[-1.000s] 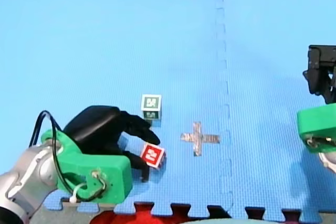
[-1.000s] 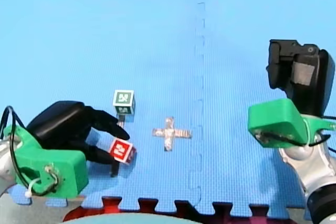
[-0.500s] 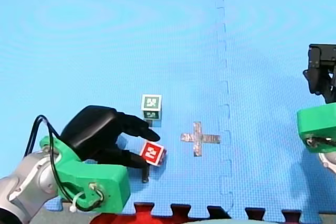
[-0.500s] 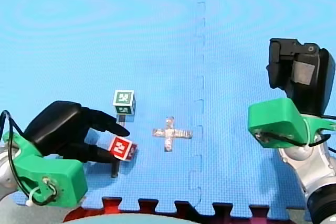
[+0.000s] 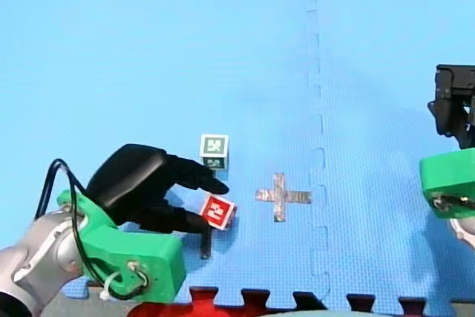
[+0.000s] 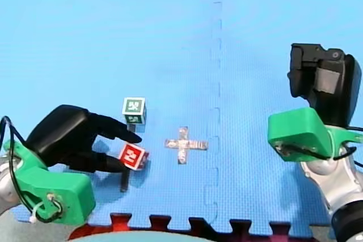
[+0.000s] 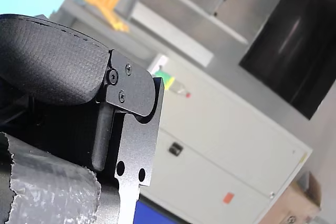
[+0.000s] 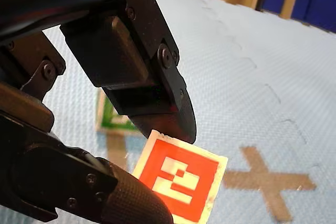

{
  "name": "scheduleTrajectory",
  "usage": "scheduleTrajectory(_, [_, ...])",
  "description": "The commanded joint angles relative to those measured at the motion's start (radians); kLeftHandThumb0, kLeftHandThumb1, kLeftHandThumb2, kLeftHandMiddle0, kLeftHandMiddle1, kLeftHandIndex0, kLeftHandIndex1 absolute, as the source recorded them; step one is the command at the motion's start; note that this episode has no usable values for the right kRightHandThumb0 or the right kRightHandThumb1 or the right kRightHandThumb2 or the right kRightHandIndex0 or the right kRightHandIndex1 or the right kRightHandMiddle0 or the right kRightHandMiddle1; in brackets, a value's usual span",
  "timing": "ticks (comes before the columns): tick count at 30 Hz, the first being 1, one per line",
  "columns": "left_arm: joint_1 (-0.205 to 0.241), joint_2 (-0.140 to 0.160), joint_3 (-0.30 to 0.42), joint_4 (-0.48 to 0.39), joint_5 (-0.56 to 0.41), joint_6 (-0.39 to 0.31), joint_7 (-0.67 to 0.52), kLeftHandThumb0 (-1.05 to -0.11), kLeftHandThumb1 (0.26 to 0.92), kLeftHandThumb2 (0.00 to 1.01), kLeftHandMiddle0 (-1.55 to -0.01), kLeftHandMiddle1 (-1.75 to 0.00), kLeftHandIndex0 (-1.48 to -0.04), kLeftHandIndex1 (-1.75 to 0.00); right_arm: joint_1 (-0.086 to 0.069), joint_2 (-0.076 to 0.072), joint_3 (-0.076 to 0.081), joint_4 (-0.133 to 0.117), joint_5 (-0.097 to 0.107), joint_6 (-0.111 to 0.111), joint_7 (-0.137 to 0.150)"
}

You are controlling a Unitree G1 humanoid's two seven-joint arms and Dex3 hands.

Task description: Stack cube left

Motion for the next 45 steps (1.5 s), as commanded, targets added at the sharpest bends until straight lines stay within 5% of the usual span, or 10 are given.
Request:
scheduleTrajectory(1, [0.017,0.006,0.053,-0.296,-0.066,0.282,-0.224,-0.447,0.785,0.01,-0.96,-1.75,-1.27,-0.05,0.001,0.001,-0.002,0.007,0.005,-0.005,-0.009])
scheduleTrajectory(5, [-0.003,0.002,0.064,-0.383,-0.068,0.398,-0.312,-0.456,0.783,0.0,-0.96,-1.75,-1.28,-0.05,0.0,0.007,0.001,0.011,0.001,-0.004,-0.013])
scheduleTrajectory(17, [-0.078,-0.011,0.063,-0.464,-0.086,0.57,-0.472,-0.468,0.765,0.0,-0.96,-1.75,-1.32,-0.04,-0.001,0.024,0.007,0.024,-0.008,-0.002,-0.029])
scheduleTrajectory(26, [-0.119,-0.064,0.056,-0.478,-0.092,0.731,-0.502,-0.483,0.764,0.0,-0.98,-1.75,-1.32,-0.03,-0.014,0.028,0.012,0.055,-0.007,-0.01,-0.043])
scheduleTrajectory(39, [-0.203,-0.127,0.036,-0.262,-0.117,0.68,-0.426,-0.478,0.77,0.0,-1.0,-1.75,-1.33,-0.02,-0.047,0.045,0.023,0.108,-0.002,-0.021,-0.065])
scheduleTrajectory(42, [-0.214,-0.152,0.053,-0.15,-0.16,0.61,-0.393,-0.474,0.773,0.0,-1.03,-1.75,-1.34,-0.02,-0.052,0.048,0.022,0.115,0.003,-0.025,-0.064])
scheduleTrajectory(45, [-0.214,-0.188,0.07,-0.12,-0.187,0.625,-0.365,-0.472,0.778,0.0,-1.04,-1.75,-1.35,-0.02,-0.057,0.051,0.02,0.118,0.009,-0.028,-0.058])
